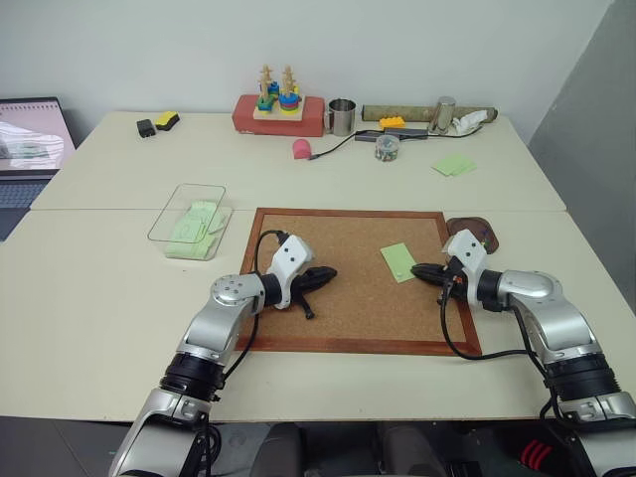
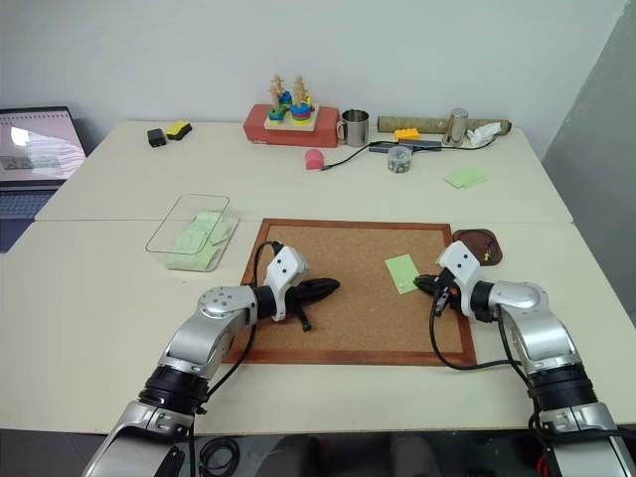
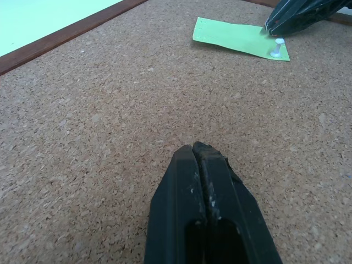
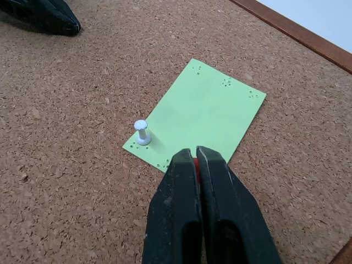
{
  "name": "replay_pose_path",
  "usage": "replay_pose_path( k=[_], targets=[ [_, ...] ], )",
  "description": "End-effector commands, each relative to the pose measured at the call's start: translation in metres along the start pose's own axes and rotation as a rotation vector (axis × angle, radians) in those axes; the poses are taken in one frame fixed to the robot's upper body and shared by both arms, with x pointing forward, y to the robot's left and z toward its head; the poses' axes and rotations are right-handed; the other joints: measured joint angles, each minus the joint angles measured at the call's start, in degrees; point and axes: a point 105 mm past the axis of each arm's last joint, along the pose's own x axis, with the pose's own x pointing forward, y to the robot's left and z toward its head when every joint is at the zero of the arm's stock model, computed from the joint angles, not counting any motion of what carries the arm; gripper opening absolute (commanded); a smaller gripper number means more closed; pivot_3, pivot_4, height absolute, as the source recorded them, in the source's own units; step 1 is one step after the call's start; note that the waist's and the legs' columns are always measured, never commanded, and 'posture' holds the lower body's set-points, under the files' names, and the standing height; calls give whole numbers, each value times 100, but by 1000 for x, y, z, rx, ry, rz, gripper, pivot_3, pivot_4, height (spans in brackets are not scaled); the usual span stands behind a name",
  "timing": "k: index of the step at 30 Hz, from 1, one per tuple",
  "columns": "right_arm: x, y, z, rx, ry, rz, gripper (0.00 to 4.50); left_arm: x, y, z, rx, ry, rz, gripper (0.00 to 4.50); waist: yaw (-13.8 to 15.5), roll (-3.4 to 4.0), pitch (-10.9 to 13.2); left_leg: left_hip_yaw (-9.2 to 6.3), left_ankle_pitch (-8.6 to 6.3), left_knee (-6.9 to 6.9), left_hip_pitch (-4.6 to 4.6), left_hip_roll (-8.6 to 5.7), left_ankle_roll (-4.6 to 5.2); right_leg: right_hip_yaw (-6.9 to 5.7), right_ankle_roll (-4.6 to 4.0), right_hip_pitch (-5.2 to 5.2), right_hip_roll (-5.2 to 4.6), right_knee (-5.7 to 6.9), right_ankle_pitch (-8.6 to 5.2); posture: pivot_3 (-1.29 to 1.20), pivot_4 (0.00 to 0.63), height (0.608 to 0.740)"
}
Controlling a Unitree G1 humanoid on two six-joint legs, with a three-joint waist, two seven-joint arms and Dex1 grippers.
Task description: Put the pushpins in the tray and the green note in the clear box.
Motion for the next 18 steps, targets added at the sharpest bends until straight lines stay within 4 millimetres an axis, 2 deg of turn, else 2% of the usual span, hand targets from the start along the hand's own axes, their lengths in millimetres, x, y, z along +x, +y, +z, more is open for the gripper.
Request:
replay_pose_path(
  k=[1,9,14,18],
  targets=[
    [-7,-1,21,-33,-74,0,38,-2,-6,-23,-31,87,-17,0,0,0,0,0,0,0,0,0,0,0,0,0,0,0,0,0,150,740],
    [-15,-4,41,41,-173,-8,38,-1,-4,-23,-27,85,-8,0,-5,0,0,-2,0,0,-1,0,0,-1,0,0,0,0,0,0,150,740],
    [-21,-6,46,69,-183,-6,38,0,-4,-22,-25,82,-2,0,-1,0,0,-2,0,0,-1,0,0,-1,-2,0,0,0,1,0,150,740],
    [-30,-16,50,83,-204,-52,38,0,-5,-23,-25,83,-3,0,-1,0,0,-2,0,0,0,0,0,-1,0,0,0,0,0,0,150,740]
  ],
)
